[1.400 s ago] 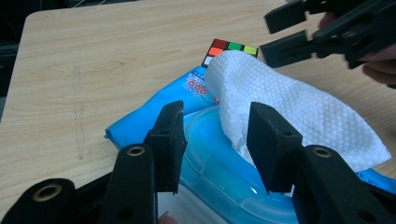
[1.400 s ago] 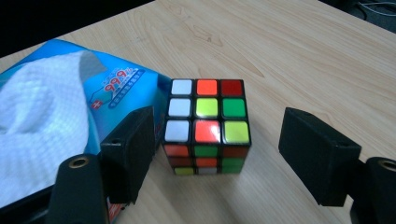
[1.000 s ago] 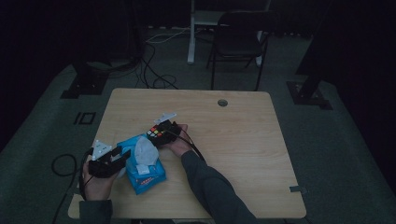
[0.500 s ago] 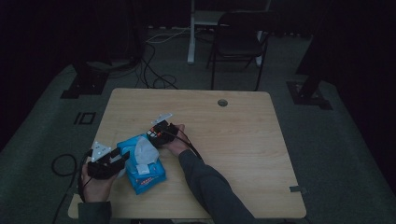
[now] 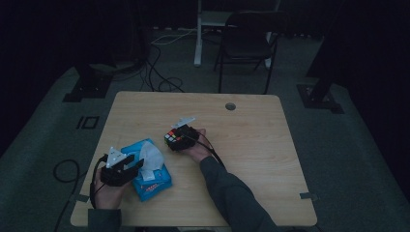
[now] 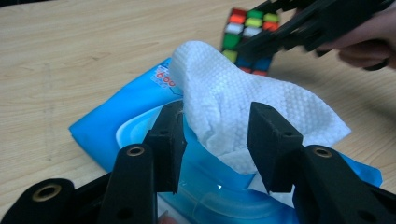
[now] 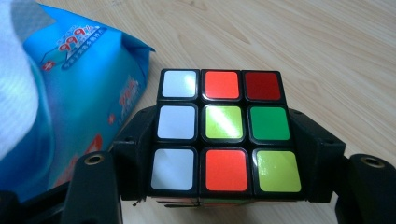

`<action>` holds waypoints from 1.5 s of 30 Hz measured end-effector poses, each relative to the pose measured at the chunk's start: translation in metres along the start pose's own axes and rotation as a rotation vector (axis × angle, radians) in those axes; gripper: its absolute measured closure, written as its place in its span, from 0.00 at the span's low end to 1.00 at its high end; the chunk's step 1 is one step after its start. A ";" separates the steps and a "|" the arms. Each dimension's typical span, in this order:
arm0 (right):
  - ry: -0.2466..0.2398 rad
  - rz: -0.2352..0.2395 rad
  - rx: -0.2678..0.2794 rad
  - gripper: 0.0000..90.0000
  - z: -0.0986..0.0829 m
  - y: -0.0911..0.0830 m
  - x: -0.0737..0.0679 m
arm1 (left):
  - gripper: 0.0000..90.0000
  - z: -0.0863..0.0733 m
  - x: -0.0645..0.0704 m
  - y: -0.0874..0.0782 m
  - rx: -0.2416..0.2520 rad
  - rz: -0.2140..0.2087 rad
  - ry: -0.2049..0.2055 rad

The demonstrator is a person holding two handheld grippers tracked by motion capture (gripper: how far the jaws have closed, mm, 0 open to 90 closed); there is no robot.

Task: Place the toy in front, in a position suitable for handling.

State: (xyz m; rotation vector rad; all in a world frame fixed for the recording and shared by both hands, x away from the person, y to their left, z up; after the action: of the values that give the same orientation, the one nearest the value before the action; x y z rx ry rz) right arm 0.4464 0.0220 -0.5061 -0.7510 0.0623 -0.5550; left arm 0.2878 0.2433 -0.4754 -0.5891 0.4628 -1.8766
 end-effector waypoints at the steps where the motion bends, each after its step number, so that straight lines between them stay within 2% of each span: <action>1: 0.004 0.000 0.002 0.38 -0.004 -0.005 0.003 | 0.64 0.000 0.001 0.001 -0.004 -0.004 -0.002; 3: 0.009 -0.004 -0.001 0.38 -0.007 -0.011 0.005 | 0.64 0.000 0.002 0.002 -0.007 -0.012 -0.001; 4: 0.000 -0.015 -0.007 0.38 -0.015 -0.020 0.008 | 0.64 0.000 0.003 0.002 -0.007 -0.012 0.002; 8: 0.015 -0.037 -0.014 0.38 -0.036 -0.039 0.015 | 0.64 0.001 0.005 0.002 -0.003 -0.023 0.003; 11: 0.008 -0.054 -0.032 0.38 -0.050 -0.050 0.017 | 0.64 0.000 0.006 0.004 -0.007 -0.023 0.003; 21: 0.008 -0.065 -0.028 0.38 -0.081 -0.086 0.008 | 0.64 0.001 0.006 0.003 -0.003 -0.032 -0.002; 32: 0.042 -0.086 -0.033 0.38 -0.112 -0.101 0.007 | 0.64 0.001 0.009 0.007 -0.012 -0.041 0.004; 37: 0.055 -0.101 -0.037 0.38 -0.119 -0.104 0.010 | 0.63 0.001 0.012 0.008 -0.016 -0.040 0.005; 41: 0.078 -0.096 -0.045 0.38 -0.123 -0.102 0.011 | 0.63 0.001 0.013 0.011 -0.025 -0.036 0.018; 45: 0.076 -0.096 -0.040 0.38 -0.123 -0.102 0.011 | 0.63 0.004 0.015 0.012 -0.026 -0.033 0.025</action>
State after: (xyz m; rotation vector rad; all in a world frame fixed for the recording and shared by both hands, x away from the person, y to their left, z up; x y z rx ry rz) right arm 0.3789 -0.1218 -0.5280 -0.7743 0.1088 -0.6752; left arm 0.2942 0.2250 -0.4762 -0.5937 0.4975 -1.9136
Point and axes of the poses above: each handheld gripper's, and its own axes: y roughly forward along the jaws, z roughly out of its top, x roughly to its right, the point moved 1 cm from there along y, roughly forward along the jaws, and after that the axes turned 11 degrees about -y, right-handed, at the moved point
